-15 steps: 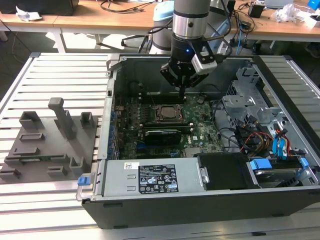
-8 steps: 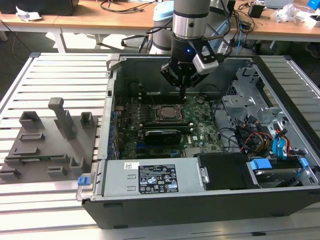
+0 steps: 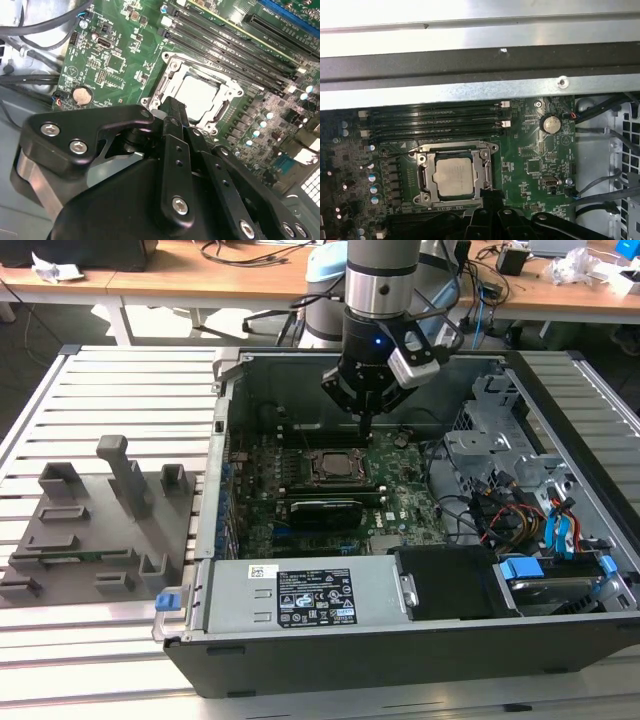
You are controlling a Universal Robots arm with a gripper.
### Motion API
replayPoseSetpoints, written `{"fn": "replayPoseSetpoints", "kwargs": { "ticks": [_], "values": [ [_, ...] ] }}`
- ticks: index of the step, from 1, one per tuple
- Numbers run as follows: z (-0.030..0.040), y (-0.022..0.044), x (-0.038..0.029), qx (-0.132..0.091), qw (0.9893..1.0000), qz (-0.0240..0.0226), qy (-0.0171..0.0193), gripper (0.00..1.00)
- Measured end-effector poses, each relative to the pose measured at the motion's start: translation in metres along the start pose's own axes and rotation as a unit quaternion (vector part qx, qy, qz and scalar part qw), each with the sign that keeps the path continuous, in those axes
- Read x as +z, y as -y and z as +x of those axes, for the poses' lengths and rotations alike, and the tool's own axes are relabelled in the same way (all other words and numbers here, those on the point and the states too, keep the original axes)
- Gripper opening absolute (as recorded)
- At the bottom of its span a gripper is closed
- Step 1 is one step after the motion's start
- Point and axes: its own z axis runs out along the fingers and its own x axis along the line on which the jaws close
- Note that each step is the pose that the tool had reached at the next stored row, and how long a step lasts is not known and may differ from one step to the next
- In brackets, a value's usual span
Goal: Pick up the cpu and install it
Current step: 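Install the first cpu locking lever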
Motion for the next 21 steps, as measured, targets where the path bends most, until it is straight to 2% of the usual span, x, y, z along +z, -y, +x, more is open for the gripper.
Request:
{"fn": "replayPoseSetpoints", "kwargs": {
  "ticks": [5,12,21],
  "values": [
    [0.0,0.0,0.0,-0.019,0.9998,-0.0009,0.0018,0.11],
    [0.0,0.0,0.0,-0.046,0.9989,-0.0022,0.0044,0.11],
    [0.0,0.0,0.0,-0.087,0.9962,-0.0043,0.0083,0.11]
  ]
}}
